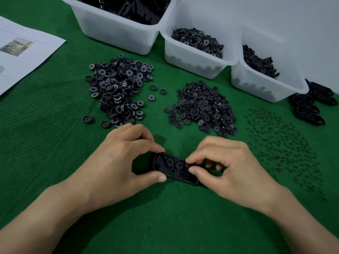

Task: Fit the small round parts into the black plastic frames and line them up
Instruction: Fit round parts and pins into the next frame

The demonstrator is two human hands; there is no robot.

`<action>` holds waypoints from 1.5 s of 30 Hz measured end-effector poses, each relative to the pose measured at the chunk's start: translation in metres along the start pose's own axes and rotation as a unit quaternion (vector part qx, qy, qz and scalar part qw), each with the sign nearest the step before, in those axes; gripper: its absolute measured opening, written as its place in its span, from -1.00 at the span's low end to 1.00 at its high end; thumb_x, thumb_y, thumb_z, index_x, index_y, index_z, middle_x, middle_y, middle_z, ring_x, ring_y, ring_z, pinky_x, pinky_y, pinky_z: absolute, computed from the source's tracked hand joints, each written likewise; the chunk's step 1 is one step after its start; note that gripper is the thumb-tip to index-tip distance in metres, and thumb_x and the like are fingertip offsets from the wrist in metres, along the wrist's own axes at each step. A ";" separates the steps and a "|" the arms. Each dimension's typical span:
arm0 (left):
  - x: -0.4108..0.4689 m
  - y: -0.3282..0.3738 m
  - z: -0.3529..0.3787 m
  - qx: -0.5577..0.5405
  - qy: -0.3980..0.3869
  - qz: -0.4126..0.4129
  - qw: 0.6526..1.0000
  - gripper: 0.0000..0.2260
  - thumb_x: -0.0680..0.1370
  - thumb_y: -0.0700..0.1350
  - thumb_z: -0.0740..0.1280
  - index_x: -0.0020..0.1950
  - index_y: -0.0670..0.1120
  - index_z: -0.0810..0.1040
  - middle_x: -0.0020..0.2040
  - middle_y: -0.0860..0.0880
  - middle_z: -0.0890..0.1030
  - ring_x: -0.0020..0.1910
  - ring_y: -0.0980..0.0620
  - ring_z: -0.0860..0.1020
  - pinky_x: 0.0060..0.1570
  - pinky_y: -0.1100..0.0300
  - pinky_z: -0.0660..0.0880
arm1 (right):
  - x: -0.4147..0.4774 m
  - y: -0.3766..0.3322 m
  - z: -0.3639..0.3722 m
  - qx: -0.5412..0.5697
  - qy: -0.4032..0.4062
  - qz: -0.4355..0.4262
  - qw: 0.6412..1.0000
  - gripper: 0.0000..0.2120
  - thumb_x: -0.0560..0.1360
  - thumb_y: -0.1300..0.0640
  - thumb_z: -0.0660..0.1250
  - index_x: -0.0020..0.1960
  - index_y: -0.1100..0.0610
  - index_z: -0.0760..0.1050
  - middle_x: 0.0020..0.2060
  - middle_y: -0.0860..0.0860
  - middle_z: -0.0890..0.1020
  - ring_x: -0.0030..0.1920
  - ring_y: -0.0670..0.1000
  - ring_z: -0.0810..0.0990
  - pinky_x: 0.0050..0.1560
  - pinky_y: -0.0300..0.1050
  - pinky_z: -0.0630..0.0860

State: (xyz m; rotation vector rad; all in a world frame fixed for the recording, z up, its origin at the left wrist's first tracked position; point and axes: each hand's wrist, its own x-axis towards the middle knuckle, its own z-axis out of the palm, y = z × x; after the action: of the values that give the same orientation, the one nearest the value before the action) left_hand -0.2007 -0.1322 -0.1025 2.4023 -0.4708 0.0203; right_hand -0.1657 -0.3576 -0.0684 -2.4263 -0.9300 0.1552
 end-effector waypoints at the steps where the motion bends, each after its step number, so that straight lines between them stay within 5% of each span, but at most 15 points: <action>1: 0.000 0.000 0.000 -0.001 -0.001 0.000 1.000 -0.55 0.34 0.31 0.26 0.06 0.07 0.60 -0.06 0.14 0.46 -0.03 0.14 0.44 0.04 0.29 0.30 | -0.001 0.000 0.000 -0.008 0.003 -0.006 1.000 -0.92 0.39 0.13 0.39 -0.13 0.06 0.64 -0.26 -0.11 0.57 -0.28 -0.15 0.54 -0.27 -0.39 0.39; 8: 0.000 0.002 -0.001 0.000 -0.005 -0.001 1.000 -0.55 0.34 0.31 0.25 0.06 0.06 0.60 -0.06 0.12 0.47 -0.03 0.12 0.44 0.05 0.29 0.30 | -0.008 -0.001 0.004 -0.060 0.024 -0.050 0.997 -0.92 0.40 0.17 0.39 -0.13 0.13 0.65 -0.26 -0.05 0.58 -0.31 -0.04 0.55 -0.34 -0.07 0.53; 14: 0.001 0.002 -0.002 0.002 -0.005 0.001 1.000 -0.55 0.32 0.30 0.26 0.05 0.06 0.61 -0.06 0.09 0.48 -0.04 0.11 0.45 0.04 0.29 0.30 | -0.009 0.002 -0.001 0.032 0.025 0.003 0.999 -0.83 0.42 0.23 0.34 -0.04 0.09 0.63 -0.23 -0.12 0.60 -0.24 -0.14 0.57 -0.26 -0.28 0.51; 20: 0.002 0.008 0.000 0.023 -0.024 0.011 0.999 -0.53 0.30 0.34 0.36 0.08 0.10 0.60 -0.07 0.11 0.46 -0.05 0.11 0.43 0.02 0.24 0.30 | -0.021 0.015 -0.020 0.106 0.147 0.092 0.979 -0.72 0.45 0.37 0.30 -0.12 0.00 0.60 -0.26 -0.12 0.63 -0.27 -0.12 0.58 -0.31 -0.38 0.46; 25: 0.010 0.033 0.020 -0.002 -0.053 0.041 0.998 -0.55 0.32 0.30 0.26 0.10 0.10 0.58 -0.05 0.19 0.42 -0.03 0.20 0.38 -0.01 0.41 0.31 | -0.057 0.048 -0.056 0.124 0.225 0.174 0.951 -0.68 0.46 0.37 0.30 -0.15 -0.06 0.58 -0.23 -0.12 0.66 -0.35 -0.13 0.58 -0.37 -0.41 0.46; 34: 0.033 0.099 0.081 -0.056 -0.104 0.083 0.989 -0.43 0.28 0.40 0.10 0.17 0.17 0.50 -0.04 0.30 0.31 0.07 0.29 0.29 0.10 0.53 0.16 | -0.129 0.090 -0.084 0.129 0.226 0.242 0.935 -0.76 0.41 0.31 0.38 -0.15 -0.04 0.60 -0.30 0.02 0.65 -0.35 -0.08 0.58 -0.35 -0.34 0.51; 38: 0.043 0.124 0.104 -0.056 -0.101 0.075 0.990 -0.44 0.28 0.42 0.11 0.15 0.19 0.49 -0.06 0.30 0.29 0.07 0.27 0.28 0.11 0.48 0.18 | -0.145 0.100 -0.085 0.091 0.207 0.275 0.935 -0.82 0.38 0.28 0.43 -0.19 -0.01 0.63 -0.33 0.02 0.64 -0.33 0.08 0.55 -0.31 -0.10 0.55; 42: 0.052 0.145 0.123 -0.030 -0.076 0.068 0.994 -0.59 0.34 0.32 0.29 0.06 0.12 0.55 -0.11 0.25 0.35 -0.03 0.21 0.33 0.11 0.28 0.26 | -0.136 0.092 -0.072 0.020 0.150 0.224 0.963 -0.88 0.36 0.24 0.46 -0.20 0.03 0.66 -0.37 -0.16 0.56 -0.35 -0.22 0.50 -0.35 -0.44 0.39; 45: 0.051 0.149 0.130 -0.006 -0.047 0.062 0.997 -0.60 0.28 0.27 0.31 -0.03 0.05 0.60 -0.18 0.16 0.43 -0.13 0.13 0.43 -0.04 0.22 0.37 | -0.123 0.087 -0.061 -0.052 0.111 0.190 0.974 -0.95 0.39 0.15 0.45 -0.15 0.06 0.67 -0.34 -0.20 0.50 -0.33 -0.28 0.46 -0.30 -0.47 0.31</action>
State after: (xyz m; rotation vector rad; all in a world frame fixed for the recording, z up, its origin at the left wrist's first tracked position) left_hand -0.2178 -0.3363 -0.1024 2.3667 -0.6618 -0.0394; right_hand -0.1903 -0.5184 -0.0711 -2.6308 -0.3784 -0.0319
